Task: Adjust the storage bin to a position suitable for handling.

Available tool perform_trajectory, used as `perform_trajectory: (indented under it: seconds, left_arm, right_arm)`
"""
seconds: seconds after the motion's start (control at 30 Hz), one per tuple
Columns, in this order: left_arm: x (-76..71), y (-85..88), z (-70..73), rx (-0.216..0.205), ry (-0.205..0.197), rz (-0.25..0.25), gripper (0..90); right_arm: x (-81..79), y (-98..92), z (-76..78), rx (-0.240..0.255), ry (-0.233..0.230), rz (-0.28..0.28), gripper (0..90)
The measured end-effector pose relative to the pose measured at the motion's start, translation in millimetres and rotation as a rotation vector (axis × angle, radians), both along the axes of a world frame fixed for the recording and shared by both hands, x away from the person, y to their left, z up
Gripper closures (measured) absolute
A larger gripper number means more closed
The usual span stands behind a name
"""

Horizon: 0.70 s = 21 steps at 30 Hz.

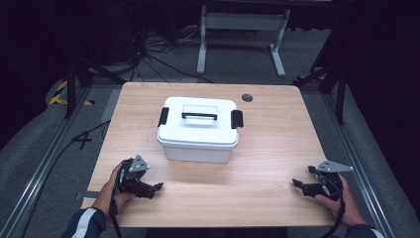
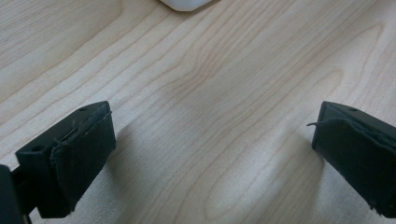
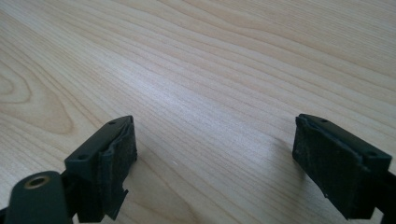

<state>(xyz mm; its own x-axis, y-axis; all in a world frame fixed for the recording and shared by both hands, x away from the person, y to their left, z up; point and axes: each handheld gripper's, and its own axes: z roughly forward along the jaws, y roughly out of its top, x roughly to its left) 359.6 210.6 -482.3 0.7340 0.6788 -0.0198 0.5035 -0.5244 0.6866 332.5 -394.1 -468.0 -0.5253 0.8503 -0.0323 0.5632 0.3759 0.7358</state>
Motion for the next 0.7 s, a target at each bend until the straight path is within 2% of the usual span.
perform_trajectory:
  seconds: [0.4,0.57,0.7]
  left_arm:
    - [-2.8,1.9,-0.2,0.001,-0.004,0.021,0.4]
    - [-0.2,5.3,-0.4,0.000,-0.003,-0.023,0.4]
    - [0.5,6.5,-0.5,0.001,-0.011,-0.033,0.4]
  right_arm:
    - [0.0,-4.2,2.4,-0.015,0.021,0.059,14.5]
    - [1.2,-4.4,4.6,-0.029,0.043,0.077,15.5]
    - [2.1,-2.2,8.4,-0.051,0.054,0.102,22.6]
